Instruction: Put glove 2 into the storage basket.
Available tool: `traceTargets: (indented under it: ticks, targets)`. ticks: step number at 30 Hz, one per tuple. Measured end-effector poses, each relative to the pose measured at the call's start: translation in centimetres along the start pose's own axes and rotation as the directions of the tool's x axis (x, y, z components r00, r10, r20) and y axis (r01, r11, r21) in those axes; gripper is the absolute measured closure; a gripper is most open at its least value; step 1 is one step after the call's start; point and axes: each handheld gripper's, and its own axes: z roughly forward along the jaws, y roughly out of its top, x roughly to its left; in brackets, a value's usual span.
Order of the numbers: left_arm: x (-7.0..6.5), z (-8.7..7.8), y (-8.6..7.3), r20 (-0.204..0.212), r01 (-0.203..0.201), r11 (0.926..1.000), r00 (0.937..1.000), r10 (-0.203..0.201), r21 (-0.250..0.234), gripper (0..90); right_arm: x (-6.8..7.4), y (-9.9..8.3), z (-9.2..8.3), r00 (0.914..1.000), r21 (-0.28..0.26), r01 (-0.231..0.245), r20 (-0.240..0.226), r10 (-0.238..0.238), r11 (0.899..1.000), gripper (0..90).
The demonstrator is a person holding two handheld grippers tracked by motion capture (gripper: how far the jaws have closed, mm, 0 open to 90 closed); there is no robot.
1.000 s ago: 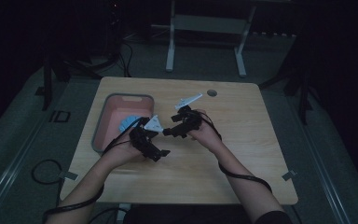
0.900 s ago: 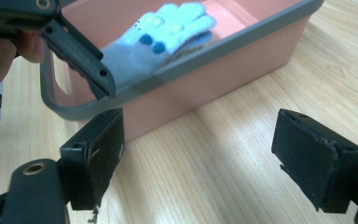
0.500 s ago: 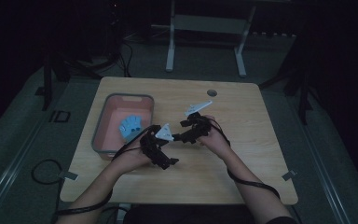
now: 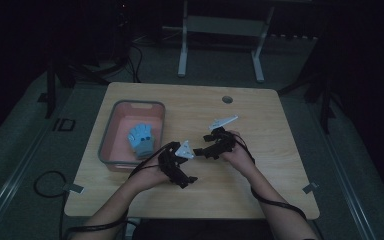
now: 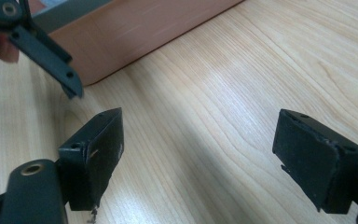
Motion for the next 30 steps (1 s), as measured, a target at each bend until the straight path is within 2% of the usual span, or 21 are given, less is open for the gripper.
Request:
traceTargets:
  ticks: [2,5,8,12,19,21,27,28,29,30]
  targets:
    - [-0.1,0.4,-0.2,0.009,0.002,1.0,1.0,-0.002,-0.003,1.8,-0.1,-0.3,0.1,1.0,-0.001,-0.008,0.002,0.008,1.0,16.4]
    - [-0.3,0.8,-0.3,0.006,-0.002,1.0,1.0,0.002,0.004,1.9,-0.2,-0.5,0.2,0.9999,0.002,-0.008,0.01,0.008,1.0,16.4]
    - [-0.5,1.4,-0.7,-0.007,-0.007,0.9999,1.0,0.007,0.014,1.8,-0.4,-0.9,0.4,0.9995,-0.018,-0.005,0.03,0.006,1.0,16.8]
    - [-0.7,2.1,-1.1,-0.007,0.021,0.9997,0.9997,-0.021,-0.009,1.8,-0.5,-1.5,0.7,0.9982,-0.033,-0.012,0.059,0.014,0.999,17.7]
    - [-1.0,2.9,-1.5,-0.006,0.02,0.9998,0.9998,-0.02,-0.003,1.9,-0.5,-2.0,1.5,0.9967,-0.024,-0.005,0.081,0.007,1.0,17.7]
    - [-0.9,3.1,-1.7,-0.009,0.026,0.9996,0.9996,-0.026,-0.008,1.9,-0.6,-2.1,1.7,0.9974,-0.027,-0.016,0.07,0.018,1.0,17.7]
    - [-0.9,3.1,-2.0,-0.01,0.043,0.999,0.999,-0.043,-0.016,1.8,-0.6,-2.2,1.9,0.9993,-0.03,-0.003,0.038,0.004,1.0,17.7]
    - [-0.9,3.1,-2.2,-0.006,0.047,0.9988,0.9989,-0.047,-0.015,1.8,-0.5,-2.4,2.1,0.9999,-0.033,0.006,0.01,-0.006,0.999,17.6]
    - [-0.9,3.1,-2.2,-0.006,0.047,0.9988,0.9989,-0.047,-0.015,1.9,-0.5,-2.4,2.1,0.9999,-0.033,0.006,0.01,-0.006,0.999,17.6]
    - [-1.0,3.1,-2.3,-0.002,0.051,0.9985,0.9987,-0.051,-0.019,1.9,-0.5,-2.5,2.2,0.9996,-0.043,0.024,-0.013,-0.025,0.999,17.4]
